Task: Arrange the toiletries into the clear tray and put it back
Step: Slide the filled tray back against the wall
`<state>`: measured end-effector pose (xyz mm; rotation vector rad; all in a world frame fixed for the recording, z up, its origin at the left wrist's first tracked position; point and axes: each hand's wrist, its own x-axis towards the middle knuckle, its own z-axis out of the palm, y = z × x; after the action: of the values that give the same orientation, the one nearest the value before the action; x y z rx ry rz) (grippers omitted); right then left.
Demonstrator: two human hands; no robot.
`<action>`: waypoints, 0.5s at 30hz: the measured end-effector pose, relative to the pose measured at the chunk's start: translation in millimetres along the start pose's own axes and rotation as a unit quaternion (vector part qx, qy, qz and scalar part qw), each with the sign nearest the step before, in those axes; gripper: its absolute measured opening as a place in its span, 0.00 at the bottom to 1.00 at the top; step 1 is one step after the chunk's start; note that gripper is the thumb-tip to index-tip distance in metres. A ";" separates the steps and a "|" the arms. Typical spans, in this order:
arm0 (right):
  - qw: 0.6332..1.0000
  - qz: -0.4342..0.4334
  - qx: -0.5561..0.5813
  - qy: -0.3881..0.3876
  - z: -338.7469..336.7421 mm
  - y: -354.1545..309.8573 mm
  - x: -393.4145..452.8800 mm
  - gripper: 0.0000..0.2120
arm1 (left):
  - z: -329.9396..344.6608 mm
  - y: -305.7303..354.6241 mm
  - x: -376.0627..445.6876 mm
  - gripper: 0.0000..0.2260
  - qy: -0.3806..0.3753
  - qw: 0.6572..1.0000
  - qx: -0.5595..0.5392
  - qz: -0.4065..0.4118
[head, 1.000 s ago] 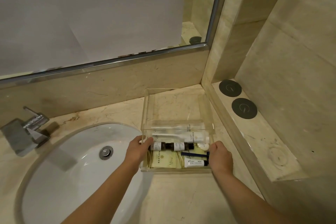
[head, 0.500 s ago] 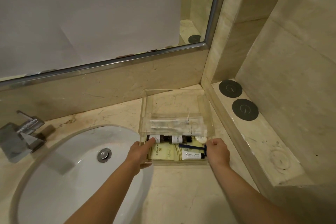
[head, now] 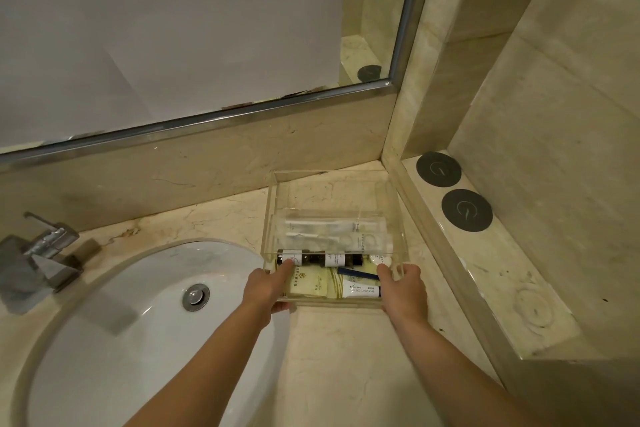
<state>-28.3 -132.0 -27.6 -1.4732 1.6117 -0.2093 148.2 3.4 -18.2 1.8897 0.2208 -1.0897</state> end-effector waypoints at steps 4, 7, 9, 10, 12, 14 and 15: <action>1.000 0.004 0.012 0.015 1.3 -1.4 6.5 0.23 | 2.3 4.4 7.1 0.25 0.019 1.000 -0.012 0.003; 0.999 0.009 0.029 0.024 2.7 -2.5 11.5 0.24 | 4.6 7.7 9.8 0.27 0.034 0.999 -0.018 0.017; 0.998 0.018 0.047 0.031 3.6 -3.8 14.0 0.26 | 6.5 8.9 11.9 0.29 0.046 0.998 -0.021 0.023; 0.997 0.024 0.060 0.034 3.8 -4.7 14.8 0.28 | 7.7 10.1 11.6 0.29 0.057 0.998 -0.024 0.023; 0.995 0.037 0.090 0.038 4.4 -7.7 16.1 0.33 | 10.8 13.6 9.8 0.27 0.087 0.996 -0.022 0.020; 0.992 0.047 0.109 0.041 6.8 -8.3 19.8 0.38 | 14.8 16.6 8.0 0.26 0.102 0.994 -0.026 0.020; 0.991 0.049 0.116 0.042 8.7 -7.3 23.4 0.39 | 16.4 18.3 6.9 0.25 0.105 0.994 -0.032 0.023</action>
<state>-14.1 -150.4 -39.3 -1.2190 1.6621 -0.3930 152.4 -21.6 -15.2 1.9425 0.3256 -0.8431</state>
